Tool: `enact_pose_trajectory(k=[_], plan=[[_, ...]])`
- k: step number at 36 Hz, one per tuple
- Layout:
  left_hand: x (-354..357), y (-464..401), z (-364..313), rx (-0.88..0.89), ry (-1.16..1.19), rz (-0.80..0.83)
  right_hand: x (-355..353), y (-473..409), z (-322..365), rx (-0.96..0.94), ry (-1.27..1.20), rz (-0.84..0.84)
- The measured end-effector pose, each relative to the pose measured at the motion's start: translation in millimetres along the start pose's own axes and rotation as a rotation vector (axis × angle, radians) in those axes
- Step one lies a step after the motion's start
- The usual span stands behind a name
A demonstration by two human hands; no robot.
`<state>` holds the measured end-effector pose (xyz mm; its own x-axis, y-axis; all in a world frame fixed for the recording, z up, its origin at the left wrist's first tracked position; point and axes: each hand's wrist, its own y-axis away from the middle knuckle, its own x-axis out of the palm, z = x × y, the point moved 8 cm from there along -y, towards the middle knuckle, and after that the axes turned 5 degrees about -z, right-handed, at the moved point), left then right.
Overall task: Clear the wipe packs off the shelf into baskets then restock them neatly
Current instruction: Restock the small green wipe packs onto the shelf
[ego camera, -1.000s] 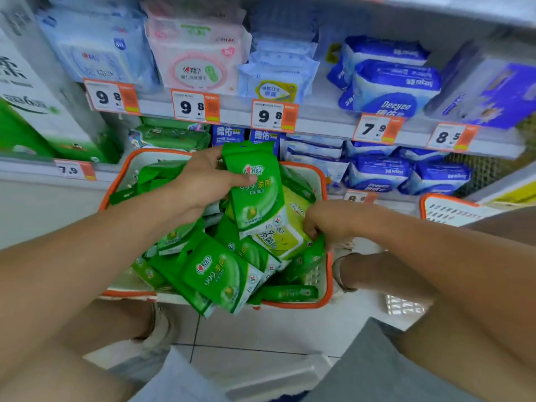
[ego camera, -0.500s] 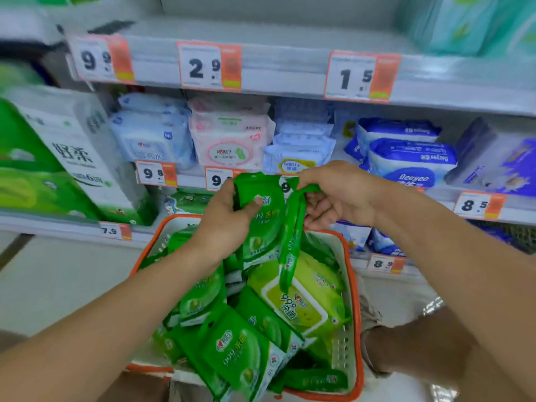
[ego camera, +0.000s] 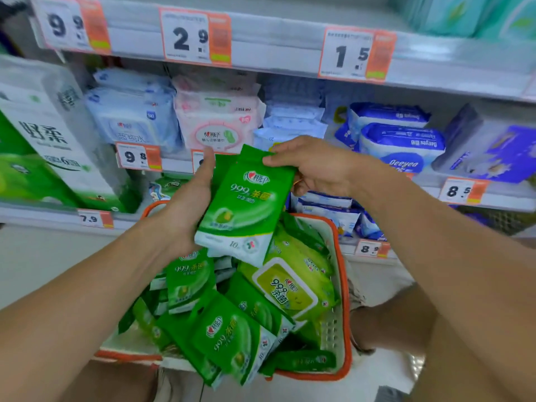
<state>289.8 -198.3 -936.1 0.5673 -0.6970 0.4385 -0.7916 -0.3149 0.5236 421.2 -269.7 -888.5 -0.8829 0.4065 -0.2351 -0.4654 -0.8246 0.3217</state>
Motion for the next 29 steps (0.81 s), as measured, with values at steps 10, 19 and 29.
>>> enact_pose_trajectory(k=[10, 19, 29], plan=[[-25, 0, -8, 0.276, -0.400, -0.258, -27, -30, -100, 0.154, 0.504, -0.342], [-47, 2, -16, 0.381, -0.412, -0.366, -28, -41, -170, 0.271, 0.789, -0.282], [-54, 6, -44, 0.454, -0.348, -0.452, -67, 7, -34, -0.087, 0.535, -0.452]])
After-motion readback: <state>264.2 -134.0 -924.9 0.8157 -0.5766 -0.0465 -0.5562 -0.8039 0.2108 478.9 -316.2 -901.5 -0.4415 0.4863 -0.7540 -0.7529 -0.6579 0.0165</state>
